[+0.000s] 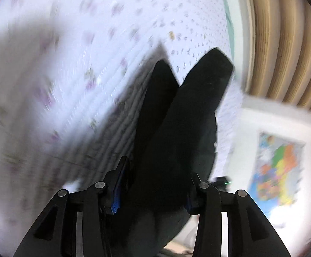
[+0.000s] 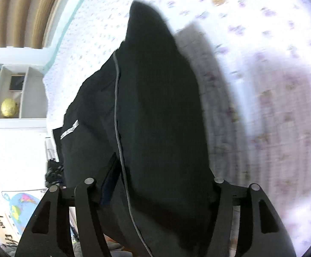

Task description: Fold large clothes

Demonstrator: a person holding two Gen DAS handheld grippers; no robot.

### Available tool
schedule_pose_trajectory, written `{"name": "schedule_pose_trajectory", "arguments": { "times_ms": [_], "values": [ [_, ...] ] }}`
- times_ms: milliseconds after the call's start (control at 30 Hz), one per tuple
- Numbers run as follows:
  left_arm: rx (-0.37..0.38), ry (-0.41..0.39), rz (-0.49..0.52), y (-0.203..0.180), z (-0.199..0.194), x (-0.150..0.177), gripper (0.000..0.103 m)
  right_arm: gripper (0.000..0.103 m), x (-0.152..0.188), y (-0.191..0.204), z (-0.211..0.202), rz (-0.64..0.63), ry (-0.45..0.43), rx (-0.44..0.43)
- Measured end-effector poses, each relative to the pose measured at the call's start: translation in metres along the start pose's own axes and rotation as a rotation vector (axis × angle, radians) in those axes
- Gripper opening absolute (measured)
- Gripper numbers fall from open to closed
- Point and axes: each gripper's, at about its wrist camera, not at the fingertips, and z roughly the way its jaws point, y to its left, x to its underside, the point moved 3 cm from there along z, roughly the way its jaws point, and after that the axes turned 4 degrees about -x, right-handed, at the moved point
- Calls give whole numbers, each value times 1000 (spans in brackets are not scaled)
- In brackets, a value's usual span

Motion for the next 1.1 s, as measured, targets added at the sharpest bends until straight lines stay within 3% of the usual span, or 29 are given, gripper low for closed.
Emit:
{"name": "schedule_pose_trajectory", "arguments": {
  "times_ms": [67, 167, 200, 300, 400, 500, 600, 633, 733, 800, 967, 1100],
  "values": [
    [-117, -48, 75, -17, -20, 0, 45, 68, -1, 6, -17, -46, -25, 103],
    [-338, -133, 243, -60, -42, 10, 44, 68, 8, 22, -48, -166, -77, 324],
    [-375, -152, 305, -80, -45, 16, 44, 68, 13, 35, -53, -211, -93, 354],
    [-349, -169, 460, -141, -37, 42, 44, 68, 28, 87, -44, -327, -109, 313],
    [-381, -151, 613, -193, -6, 64, 45, 68, 41, 104, -21, -405, -82, 316],
    [-439, -59, 727, -218, 59, 84, 45, 68, 51, 95, 6, -490, -48, 414],
    [-641, -15, 818, -202, 119, 91, 44, 68, 55, 83, 38, -516, -21, 528],
    [-662, -3, 809, -193, 128, 88, 45, 68, 56, 82, 43, -526, -23, 551],
    [-593, 23, 662, -168, 135, 65, 45, 68, 55, 74, 59, -522, -4, 583],
    [-558, 34, 617, -164, 139, 58, 45, 68, 51, 70, 67, -494, -1, 581],
    [-586, 17, 680, -161, 144, 61, 45, 68, 45, 74, 73, -467, 10, 608],
    [-561, -37, 726, -182, 117, 67, 45, 68, 34, 96, 51, -443, -16, 589]
  ]
}}
